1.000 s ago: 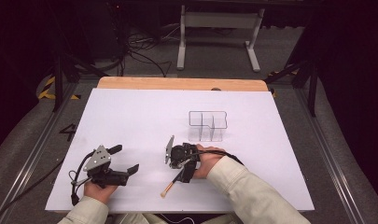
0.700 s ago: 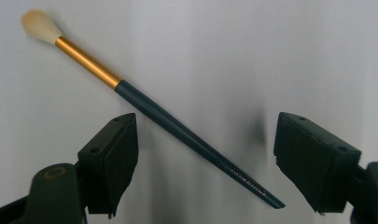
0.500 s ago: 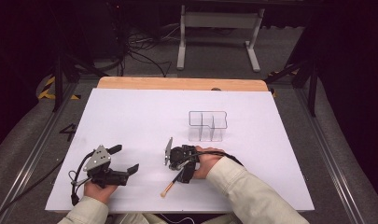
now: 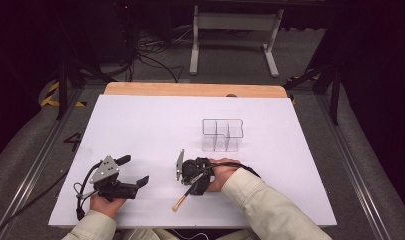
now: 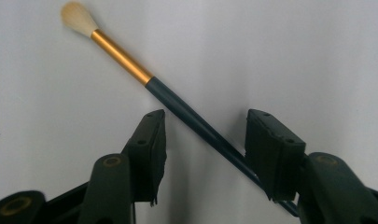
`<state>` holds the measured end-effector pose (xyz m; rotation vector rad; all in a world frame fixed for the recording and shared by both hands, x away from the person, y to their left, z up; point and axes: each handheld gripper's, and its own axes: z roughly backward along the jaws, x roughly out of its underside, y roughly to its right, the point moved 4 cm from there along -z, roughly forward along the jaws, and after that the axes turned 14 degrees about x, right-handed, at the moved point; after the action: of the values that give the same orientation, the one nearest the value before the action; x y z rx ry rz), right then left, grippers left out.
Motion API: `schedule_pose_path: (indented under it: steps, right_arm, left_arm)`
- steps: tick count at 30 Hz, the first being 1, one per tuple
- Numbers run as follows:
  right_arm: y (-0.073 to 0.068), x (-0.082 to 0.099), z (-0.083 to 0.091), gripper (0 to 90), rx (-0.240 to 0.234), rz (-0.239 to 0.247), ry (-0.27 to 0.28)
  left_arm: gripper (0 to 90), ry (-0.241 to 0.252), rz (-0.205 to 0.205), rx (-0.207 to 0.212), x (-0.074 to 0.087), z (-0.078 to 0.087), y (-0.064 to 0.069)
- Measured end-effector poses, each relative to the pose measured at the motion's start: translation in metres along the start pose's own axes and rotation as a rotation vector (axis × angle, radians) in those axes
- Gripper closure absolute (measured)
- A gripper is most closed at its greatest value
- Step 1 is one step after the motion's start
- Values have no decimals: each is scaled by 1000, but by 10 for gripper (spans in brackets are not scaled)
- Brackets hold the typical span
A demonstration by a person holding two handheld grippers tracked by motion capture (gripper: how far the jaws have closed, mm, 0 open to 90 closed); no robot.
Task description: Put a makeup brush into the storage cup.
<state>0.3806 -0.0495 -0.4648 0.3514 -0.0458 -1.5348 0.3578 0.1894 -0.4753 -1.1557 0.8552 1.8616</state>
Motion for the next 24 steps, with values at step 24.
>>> schedule_pose_path:
  steps: [24]
  right_arm:
    - [-3,-10,0,627,-27,118,-62]
  left_arm:
    - [29,6,2,0,0,0,1]
